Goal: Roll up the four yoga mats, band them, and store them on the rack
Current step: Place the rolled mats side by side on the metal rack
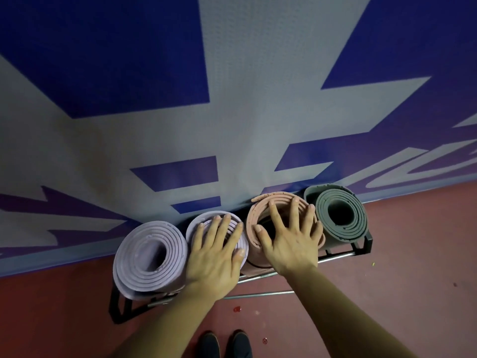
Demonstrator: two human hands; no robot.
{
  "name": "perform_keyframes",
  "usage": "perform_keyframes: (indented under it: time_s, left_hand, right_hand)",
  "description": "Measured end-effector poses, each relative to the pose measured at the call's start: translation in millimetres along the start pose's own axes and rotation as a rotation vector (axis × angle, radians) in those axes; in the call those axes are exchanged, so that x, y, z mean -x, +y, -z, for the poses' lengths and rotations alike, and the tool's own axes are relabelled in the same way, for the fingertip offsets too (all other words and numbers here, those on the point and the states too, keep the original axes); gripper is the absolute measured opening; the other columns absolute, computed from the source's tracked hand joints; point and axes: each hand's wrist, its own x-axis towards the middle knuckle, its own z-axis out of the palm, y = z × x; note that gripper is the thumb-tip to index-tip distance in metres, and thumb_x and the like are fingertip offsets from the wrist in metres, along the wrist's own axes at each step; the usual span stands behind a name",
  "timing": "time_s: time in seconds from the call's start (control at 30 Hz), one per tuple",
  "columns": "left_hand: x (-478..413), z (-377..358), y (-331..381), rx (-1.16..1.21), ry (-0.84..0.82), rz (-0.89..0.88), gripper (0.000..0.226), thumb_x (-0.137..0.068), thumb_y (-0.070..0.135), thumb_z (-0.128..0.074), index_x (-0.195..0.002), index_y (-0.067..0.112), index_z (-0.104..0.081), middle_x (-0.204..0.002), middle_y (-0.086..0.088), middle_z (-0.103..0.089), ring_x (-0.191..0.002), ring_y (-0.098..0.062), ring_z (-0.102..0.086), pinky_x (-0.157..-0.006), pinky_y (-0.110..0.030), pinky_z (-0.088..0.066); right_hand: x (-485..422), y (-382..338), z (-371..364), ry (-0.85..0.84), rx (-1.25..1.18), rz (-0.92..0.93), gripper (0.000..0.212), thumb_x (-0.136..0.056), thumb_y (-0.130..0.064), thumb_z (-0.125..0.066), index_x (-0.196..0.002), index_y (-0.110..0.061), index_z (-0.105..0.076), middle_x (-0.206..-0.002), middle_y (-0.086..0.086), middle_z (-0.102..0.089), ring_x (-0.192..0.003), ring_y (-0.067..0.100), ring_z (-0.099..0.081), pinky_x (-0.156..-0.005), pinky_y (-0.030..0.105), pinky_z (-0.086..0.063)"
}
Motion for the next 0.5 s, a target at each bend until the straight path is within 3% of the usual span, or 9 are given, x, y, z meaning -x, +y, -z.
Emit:
perform_keyframes:
  time_s: [0.13, 0.2, 0.23, 0.3, 0.37, 0.43, 0.5]
  left_hand:
    - [6, 4, 9, 0.034, -0.030, 0.010, 0.063, -0.098, 0.057, -0.031, -0.151, 0.025, -0.044, -0.160, -0.007, -0.038, -0.148, -0.029, -0.034, -0.119, -0.055, -0.025]
    - [10, 8, 16, 0.081, -0.019, 0.040, 0.066, -0.099, 0.061, -0.027, -0.152, 0.026, -0.044, -0.159, -0.005, -0.039, -0.147, -0.028, -0.037, -0.117, -0.054, -0.027]
    - [8, 12, 20, 0.116, -0.005, 0.059, 0.066, -0.100, 0.062, -0.024, -0.152, 0.026, -0.043, -0.159, -0.004, -0.040, -0.146, -0.029, -0.039, -0.117, -0.054, -0.028]
    - [2, 20, 32, 0.188, 0.024, 0.096, 0.066, -0.103, 0.060, -0.013, -0.155, 0.027, -0.036, -0.160, -0.004, -0.038, -0.146, -0.032, -0.037, -0.118, -0.054, -0.031]
    - [-7, 23, 51, 0.237, 0.053, 0.098, 0.064, -0.104, 0.058, -0.009, -0.159, 0.030, -0.023, -0.164, -0.002, -0.030, -0.151, -0.032, -0.027, -0.120, -0.055, -0.027]
    - [-16, 21, 76, 0.269, 0.072, 0.094, 0.062, -0.103, 0.057, -0.008, -0.160, 0.033, -0.018, -0.167, 0.000, -0.020, -0.155, -0.029, -0.014, -0.122, -0.054, -0.019]
    - [-24, 16, 100, 0.232, 0.042, 0.099, 0.063, -0.102, 0.060, -0.008, -0.159, 0.037, -0.016, -0.169, 0.001, -0.012, -0.156, -0.028, -0.002, -0.123, -0.054, -0.014]
  right_hand:
    - [20, 10, 4, -0.065, 0.020, 0.047, 0.084, -0.085, -0.083, 0.009, -0.160, -0.047, 0.000, -0.170, 0.008, 0.015, -0.150, 0.040, 0.030, -0.119, 0.059, 0.013]
    - [33, 15, 10, -0.076, -0.021, 0.089, 0.086, -0.087, -0.080, 0.006, -0.162, -0.041, -0.010, -0.171, 0.011, 0.009, -0.152, 0.038, 0.027, -0.119, 0.056, 0.016]
    - [38, 18, 14, -0.053, -0.074, 0.106, 0.084, -0.090, -0.076, 0.000, -0.162, -0.037, -0.019, -0.171, 0.012, 0.001, -0.154, 0.037, 0.020, -0.121, 0.056, 0.013]
    - [44, 28, 21, 0.087, -0.261, 0.122, 0.073, -0.098, -0.063, -0.018, -0.153, -0.022, -0.043, -0.164, 0.013, -0.027, -0.155, 0.037, -0.014, -0.124, 0.057, -0.011]
    - [40, 45, 27, 0.293, -0.404, 0.109, 0.059, -0.101, -0.049, -0.032, -0.140, -0.013, -0.058, -0.149, 0.012, -0.046, -0.142, 0.035, -0.040, -0.116, 0.052, -0.029]
    - [26, 67, 34, 0.371, -0.415, 0.090, 0.057, -0.101, -0.047, -0.033, -0.137, -0.013, -0.060, -0.147, 0.014, -0.050, -0.140, 0.037, -0.042, -0.114, 0.051, -0.031]
    - [11, 91, 39, 0.269, -0.343, 0.066, 0.065, -0.100, -0.056, -0.025, -0.148, -0.023, -0.053, -0.158, 0.013, -0.039, -0.151, 0.036, -0.026, -0.120, 0.055, -0.020]
